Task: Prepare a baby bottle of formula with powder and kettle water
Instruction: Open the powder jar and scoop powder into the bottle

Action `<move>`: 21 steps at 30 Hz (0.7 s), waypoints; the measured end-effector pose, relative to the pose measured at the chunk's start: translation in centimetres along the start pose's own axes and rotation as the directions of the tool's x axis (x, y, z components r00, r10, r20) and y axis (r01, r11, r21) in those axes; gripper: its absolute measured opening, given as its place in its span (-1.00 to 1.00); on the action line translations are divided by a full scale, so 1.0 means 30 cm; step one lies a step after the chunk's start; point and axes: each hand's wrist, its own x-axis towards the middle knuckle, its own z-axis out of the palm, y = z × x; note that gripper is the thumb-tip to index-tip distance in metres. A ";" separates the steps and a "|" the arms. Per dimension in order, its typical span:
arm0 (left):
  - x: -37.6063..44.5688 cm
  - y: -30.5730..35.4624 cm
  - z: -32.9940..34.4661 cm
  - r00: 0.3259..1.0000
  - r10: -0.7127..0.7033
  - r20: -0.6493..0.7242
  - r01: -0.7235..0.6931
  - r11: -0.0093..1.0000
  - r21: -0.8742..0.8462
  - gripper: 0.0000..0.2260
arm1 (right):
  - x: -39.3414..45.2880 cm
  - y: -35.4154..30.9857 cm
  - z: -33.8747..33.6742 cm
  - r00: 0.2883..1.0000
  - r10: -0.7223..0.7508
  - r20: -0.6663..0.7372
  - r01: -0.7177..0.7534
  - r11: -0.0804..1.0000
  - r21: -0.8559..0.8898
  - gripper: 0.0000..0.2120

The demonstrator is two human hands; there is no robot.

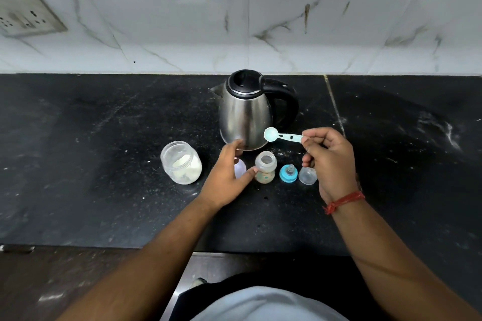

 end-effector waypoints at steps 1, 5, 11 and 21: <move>-0.009 0.008 -0.030 1.000 0.015 -0.015 -0.015 1.000 0.009 -0.35 | 0.003 -0.002 0.029 1.000 0.000 0.016 0.000 1.000 0.011 -0.87; -0.038 0.036 -0.151 0.988 0.126 -0.089 -0.119 0.989 0.084 -0.43 | 0.012 -0.001 0.157 0.998 -0.013 0.064 0.011 1.000 0.028 -0.88; -0.096 -0.012 -0.332 0.928 0.180 -0.328 -0.104 0.966 0.237 -0.41 | 0.008 0.031 0.372 0.991 -0.032 0.131 0.032 0.999 0.000 -0.92; -0.099 -0.201 -0.448 0.969 -0.183 -0.164 0.212 0.960 0.184 -0.03 | -0.028 0.128 0.652 0.936 -0.183 0.300 0.292 0.878 -0.379 -0.76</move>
